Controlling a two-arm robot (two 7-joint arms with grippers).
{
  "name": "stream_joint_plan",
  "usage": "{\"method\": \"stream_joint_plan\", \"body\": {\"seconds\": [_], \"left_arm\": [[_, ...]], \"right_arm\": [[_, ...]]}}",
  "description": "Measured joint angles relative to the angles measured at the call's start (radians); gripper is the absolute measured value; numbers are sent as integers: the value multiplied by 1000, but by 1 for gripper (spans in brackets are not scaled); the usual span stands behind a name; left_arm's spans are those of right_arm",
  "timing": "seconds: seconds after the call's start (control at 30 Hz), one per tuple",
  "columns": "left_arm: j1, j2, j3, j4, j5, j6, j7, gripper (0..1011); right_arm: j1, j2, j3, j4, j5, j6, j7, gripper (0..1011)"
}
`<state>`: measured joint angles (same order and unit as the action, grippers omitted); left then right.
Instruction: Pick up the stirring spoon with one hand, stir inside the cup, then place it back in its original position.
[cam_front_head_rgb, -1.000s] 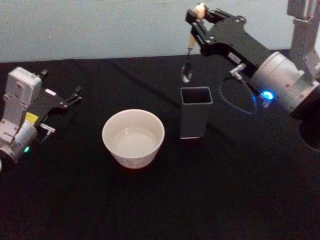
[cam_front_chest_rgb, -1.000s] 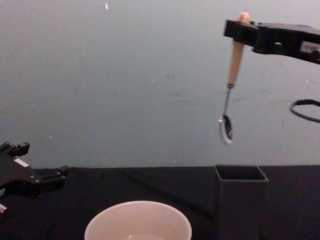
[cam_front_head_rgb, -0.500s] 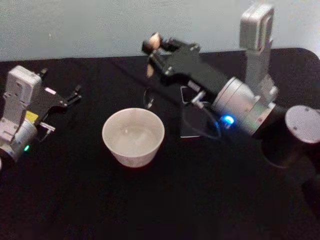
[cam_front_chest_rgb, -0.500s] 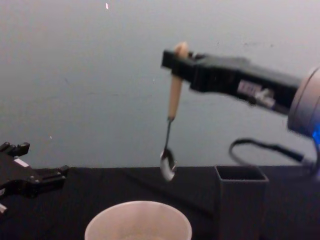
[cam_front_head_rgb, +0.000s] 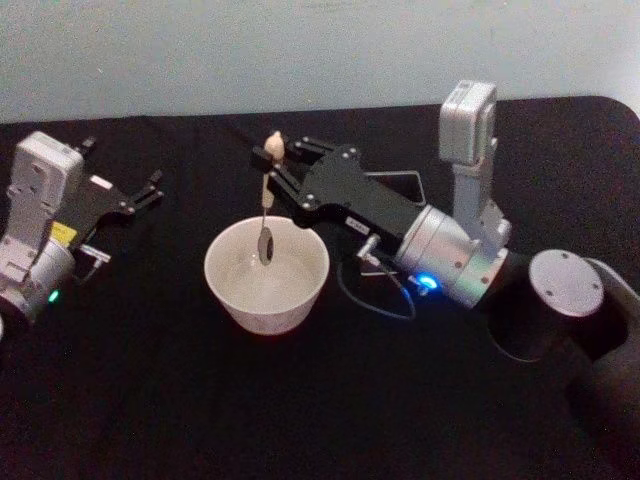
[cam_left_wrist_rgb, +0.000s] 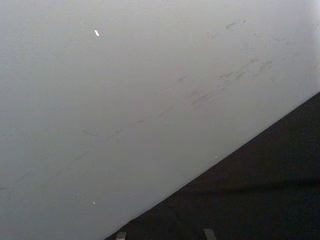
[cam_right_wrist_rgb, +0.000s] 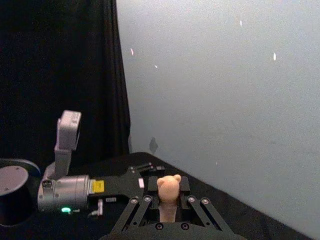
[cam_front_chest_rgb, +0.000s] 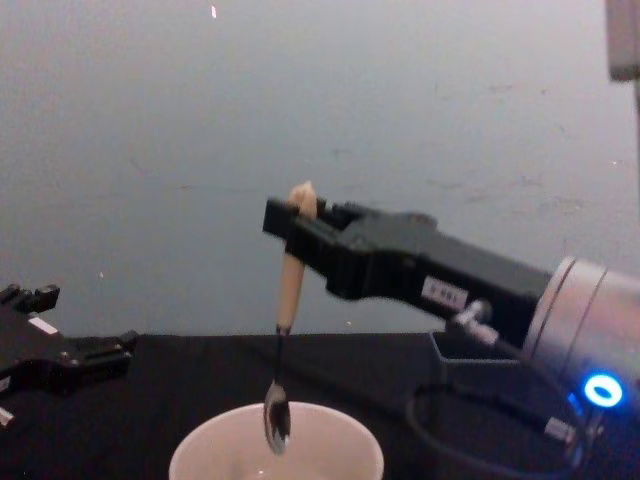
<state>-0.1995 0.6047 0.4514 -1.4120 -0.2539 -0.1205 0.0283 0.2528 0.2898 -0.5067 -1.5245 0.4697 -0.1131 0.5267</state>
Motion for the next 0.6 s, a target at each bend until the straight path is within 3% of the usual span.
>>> {"method": "stream_joint_plan", "body": {"seconds": [0.27,0.6], "left_arm": [[0,0,0,0,0,0,0,1001],[0,0,0,0,0,0,0,1001]], "right_arm": [[16,-33,-23,92,-44,-27,-23,227],[30,-58,-22,153,-75,-40,-36,227]]}}
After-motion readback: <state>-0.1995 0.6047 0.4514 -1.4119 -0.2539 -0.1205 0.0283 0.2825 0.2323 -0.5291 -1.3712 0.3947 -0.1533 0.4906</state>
